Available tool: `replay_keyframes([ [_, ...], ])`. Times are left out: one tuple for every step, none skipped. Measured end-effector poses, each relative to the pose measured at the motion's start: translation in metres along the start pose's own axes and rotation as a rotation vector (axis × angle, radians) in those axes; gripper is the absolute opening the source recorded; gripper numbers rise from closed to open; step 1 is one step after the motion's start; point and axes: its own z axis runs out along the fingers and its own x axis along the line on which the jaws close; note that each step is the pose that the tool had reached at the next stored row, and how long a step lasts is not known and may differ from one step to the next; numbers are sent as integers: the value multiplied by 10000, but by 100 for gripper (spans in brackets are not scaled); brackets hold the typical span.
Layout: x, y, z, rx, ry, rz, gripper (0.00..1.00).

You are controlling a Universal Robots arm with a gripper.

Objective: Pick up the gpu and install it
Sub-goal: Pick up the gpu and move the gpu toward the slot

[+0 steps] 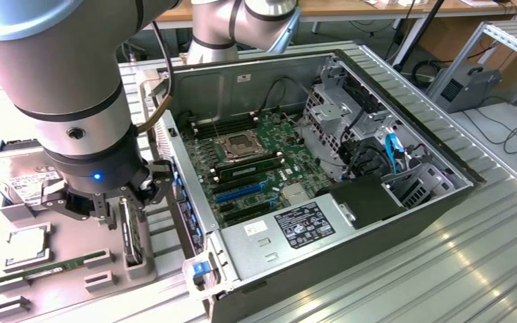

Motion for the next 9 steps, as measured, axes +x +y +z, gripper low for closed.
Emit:
replay_keyframes([
  [2,0,5,0,-1,0,42],
  [4,-1,8,1,-1,0,42],
  [5,-1,11,3,0,0,42],
  [7,-1,15,3,0,0,42],
  [8,-1,18,3,-1,0,42],
  [9,-2,20,4,-1,0,42],
  [10,-2,23,4,-1,0,42],
  [11,-2,25,5,-1,0,42],
  [13,-2,28,6,-1,0,42],
])
